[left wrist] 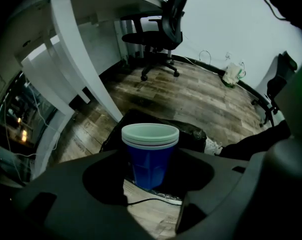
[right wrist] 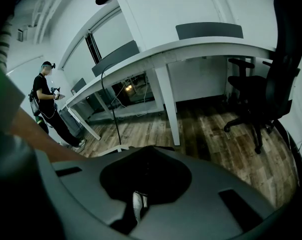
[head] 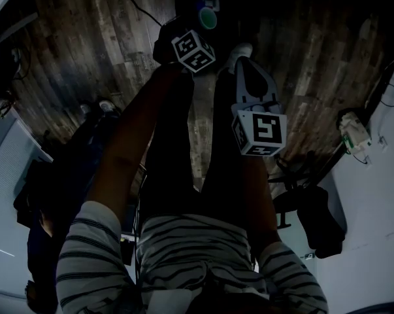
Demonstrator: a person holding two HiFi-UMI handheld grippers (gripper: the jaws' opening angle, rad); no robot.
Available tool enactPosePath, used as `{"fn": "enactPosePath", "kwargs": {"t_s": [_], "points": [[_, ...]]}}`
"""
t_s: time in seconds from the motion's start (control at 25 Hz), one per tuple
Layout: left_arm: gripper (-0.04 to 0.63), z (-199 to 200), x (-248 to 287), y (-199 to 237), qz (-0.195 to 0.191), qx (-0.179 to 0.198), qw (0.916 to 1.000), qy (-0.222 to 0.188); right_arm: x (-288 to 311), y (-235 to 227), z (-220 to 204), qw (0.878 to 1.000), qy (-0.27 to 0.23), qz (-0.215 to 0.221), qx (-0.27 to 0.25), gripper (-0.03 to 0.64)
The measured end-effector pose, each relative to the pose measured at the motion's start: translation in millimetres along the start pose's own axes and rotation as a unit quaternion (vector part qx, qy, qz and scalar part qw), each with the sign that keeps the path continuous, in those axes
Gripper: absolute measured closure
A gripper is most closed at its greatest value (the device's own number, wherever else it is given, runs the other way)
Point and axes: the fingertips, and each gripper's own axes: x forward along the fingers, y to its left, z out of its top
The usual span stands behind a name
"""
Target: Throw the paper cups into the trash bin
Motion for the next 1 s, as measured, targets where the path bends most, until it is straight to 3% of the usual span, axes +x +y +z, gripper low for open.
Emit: {"fn": "enactPosePath", "kwargs": {"t_s": [0.4,0.84,1.0], "points": [[0.31,-3,21,-3,0.001,0.1,0.9946,0.026,5,-2,-4,1.0,0.004,0.001,0.003,0.6],[0.31,-14,41,-5,-0.005,0.135,0.9892,0.056,11,4,-8,1.0,0.008,0.008,-0.004,0.6],[0.31,-15,42,-5,-0.006,0.124,0.9907,0.056,9,2,-10,1.0,0.011,0.005,-0.004,0.6]]}}
